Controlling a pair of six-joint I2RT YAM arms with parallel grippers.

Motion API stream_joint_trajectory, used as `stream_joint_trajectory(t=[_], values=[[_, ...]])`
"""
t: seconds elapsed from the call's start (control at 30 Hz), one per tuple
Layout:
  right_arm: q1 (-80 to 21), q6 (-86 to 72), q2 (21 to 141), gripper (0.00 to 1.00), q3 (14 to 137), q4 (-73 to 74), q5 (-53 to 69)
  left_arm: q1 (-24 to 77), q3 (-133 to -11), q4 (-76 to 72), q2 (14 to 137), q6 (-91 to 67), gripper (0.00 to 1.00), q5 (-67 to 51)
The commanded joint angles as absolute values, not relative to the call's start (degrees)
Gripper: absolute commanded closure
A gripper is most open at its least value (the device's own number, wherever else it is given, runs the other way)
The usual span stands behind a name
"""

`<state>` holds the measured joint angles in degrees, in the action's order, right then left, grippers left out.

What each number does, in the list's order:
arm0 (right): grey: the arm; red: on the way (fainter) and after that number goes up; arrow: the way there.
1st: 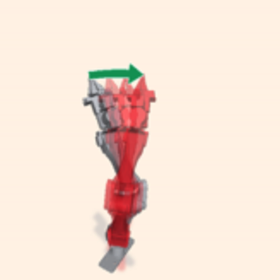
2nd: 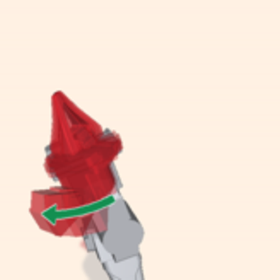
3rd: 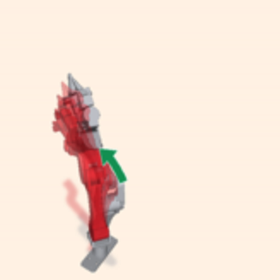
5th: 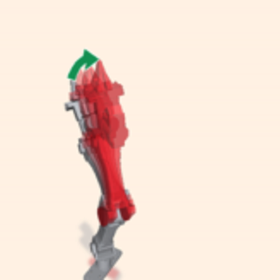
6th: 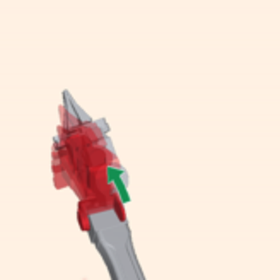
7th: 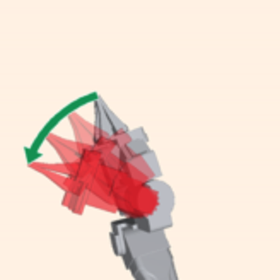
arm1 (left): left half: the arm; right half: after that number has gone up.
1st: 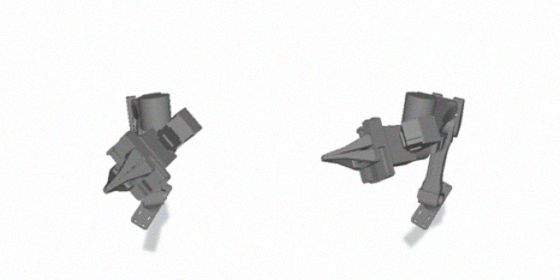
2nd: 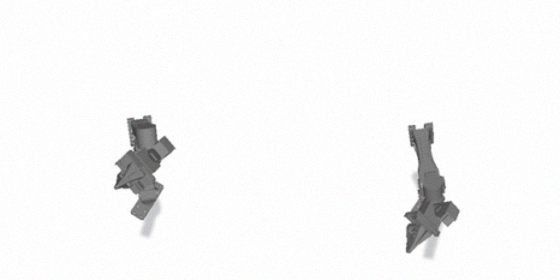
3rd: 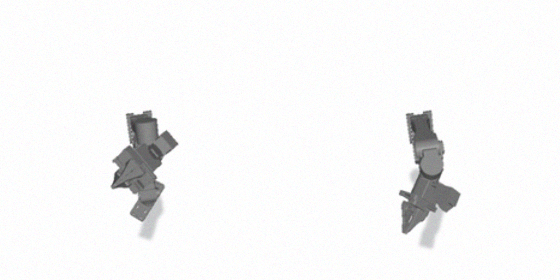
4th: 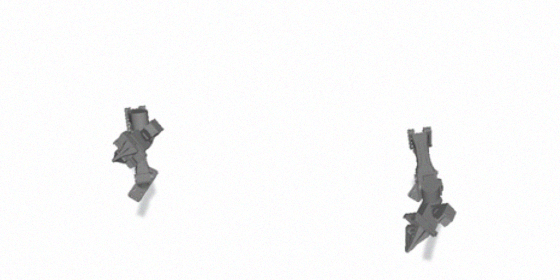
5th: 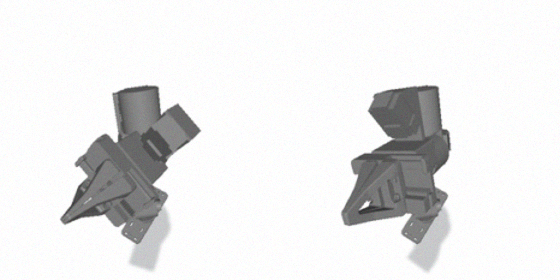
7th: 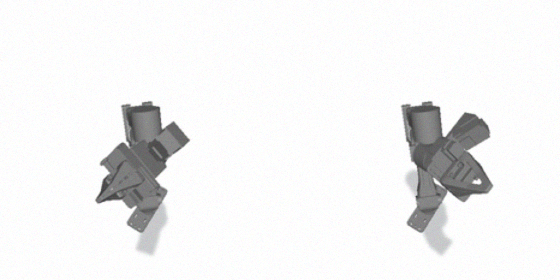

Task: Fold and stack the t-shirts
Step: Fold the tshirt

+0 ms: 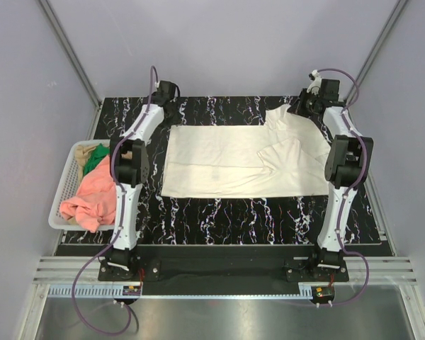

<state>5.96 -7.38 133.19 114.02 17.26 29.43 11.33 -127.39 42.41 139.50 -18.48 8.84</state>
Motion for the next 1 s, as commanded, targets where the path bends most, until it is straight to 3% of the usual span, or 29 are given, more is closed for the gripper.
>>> stream_joint_trajectory(t=[0.0, 0.17, 0.63, 0.87, 0.97], values=[[5.45, -7.9, 125.61, 1.0, 111.98, 13.28, 29.62, 10.99, -131.31, 39.64, 141.59, -18.63, 0.53, 10.2], [5.45, -9.4, 122.26, 1.0, 104.43, 8.88, 30.5, 10.55, -131.04, 36.56, 143.96, -17.31, 0.55, 8.35], [5.45, -6.86, 121.47, 1.0, 101.87, 8.26, 29.27, 9.32, -132.36, 35.16, 146.16, -19.6, 0.56, 4.22], [5.45, -6.15, 121.2, 1.0, 101.6, 8.17, 28.74, 9.32, -132.89, 34.89, 146.69, -18.9, 0.69, 2.37], [5.45, -6.33, 121.38, 1.0, 101.69, 8.17, 28.65, 9.23, -132.71, 34.8, 146.6, -18.72, 0.84, 1.94]])
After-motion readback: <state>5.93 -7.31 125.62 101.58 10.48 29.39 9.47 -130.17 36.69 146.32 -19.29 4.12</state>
